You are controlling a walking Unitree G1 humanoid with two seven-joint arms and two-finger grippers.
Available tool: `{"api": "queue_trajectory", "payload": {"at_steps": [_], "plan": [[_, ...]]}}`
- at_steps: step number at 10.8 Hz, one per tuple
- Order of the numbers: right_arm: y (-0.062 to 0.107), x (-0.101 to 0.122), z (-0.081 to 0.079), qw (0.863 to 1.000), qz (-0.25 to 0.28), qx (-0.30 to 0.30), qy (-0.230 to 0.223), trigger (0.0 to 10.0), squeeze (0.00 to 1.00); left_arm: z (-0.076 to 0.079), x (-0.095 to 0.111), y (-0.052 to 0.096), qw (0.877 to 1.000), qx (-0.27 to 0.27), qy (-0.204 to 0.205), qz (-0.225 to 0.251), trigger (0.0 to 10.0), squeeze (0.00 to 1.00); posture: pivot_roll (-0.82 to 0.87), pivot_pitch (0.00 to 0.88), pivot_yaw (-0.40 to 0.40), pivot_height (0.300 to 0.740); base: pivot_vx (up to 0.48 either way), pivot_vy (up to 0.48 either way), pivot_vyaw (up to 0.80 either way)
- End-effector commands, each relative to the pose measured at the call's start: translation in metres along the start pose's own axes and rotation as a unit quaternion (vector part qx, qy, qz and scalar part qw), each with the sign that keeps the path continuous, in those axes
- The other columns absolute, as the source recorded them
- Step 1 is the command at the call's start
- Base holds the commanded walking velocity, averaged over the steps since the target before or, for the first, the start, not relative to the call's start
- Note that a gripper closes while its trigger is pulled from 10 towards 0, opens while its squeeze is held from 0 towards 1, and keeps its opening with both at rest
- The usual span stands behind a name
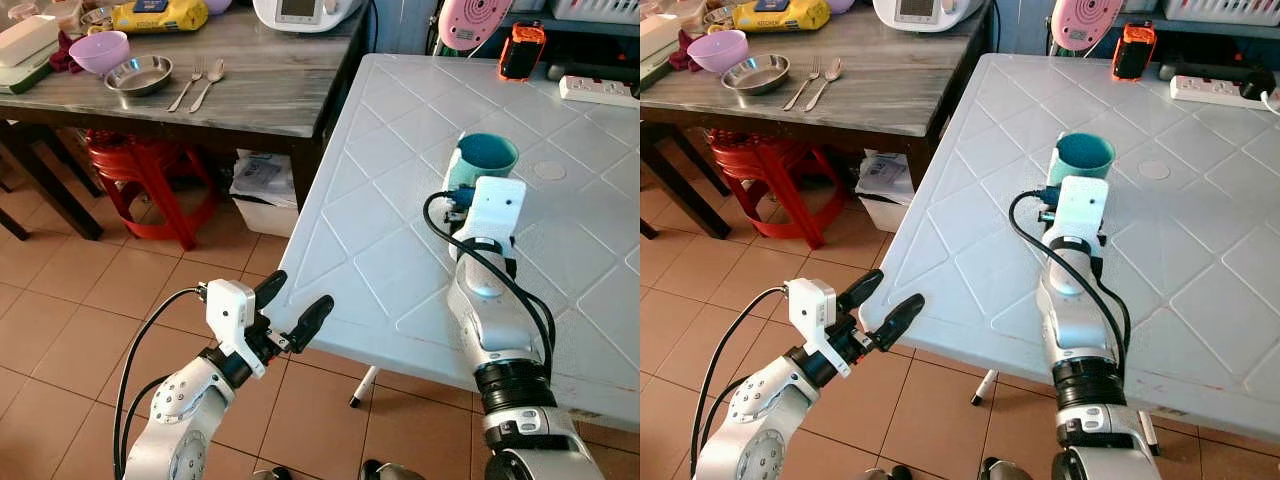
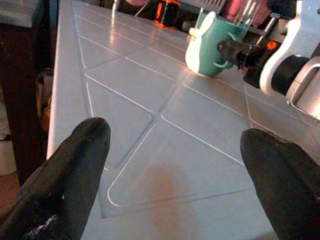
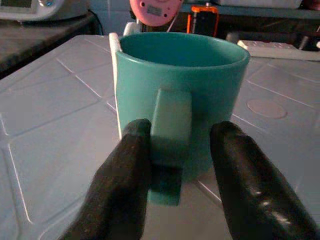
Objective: Setting the table
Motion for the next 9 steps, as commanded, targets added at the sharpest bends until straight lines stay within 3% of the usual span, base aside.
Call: {"api": "queue_trajectory", "payload": {"at_steps": [1,9], "plan": [[0.0008,0.0054,-0.0003,1.000,0.009,-0.002,-0.004,0.0,0.00,-0.0003,0.0015,0.0024,1.000,0.003,-0.007,-0.003,10.0,0.00,-0.03,0.175,0.059,0.740,0.000,0.000,0.00],[0.0017,0.0075,-0.0018,1.000,0.014,0.001,-0.011,0.0,0.00,-0.0019,-0.0001,0.0026,1.000,0.005,-0.007,-0.004,10.0,0.00,-0.03,0.173,0.060,0.740,0.000,0.000,0.00]]}}
Point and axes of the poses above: a point about 5 cm out from each wrist's last joint towards the gripper, its own y axis pointing back from the gripper into the wrist, its own x axis along the axis of the wrist's last joint, z = x × y, the point moved 5 cm from there along -y, pointing out of the wrist towards the gripper, and after that the axes turned 10 degrees about y, right-handed, at the moved point
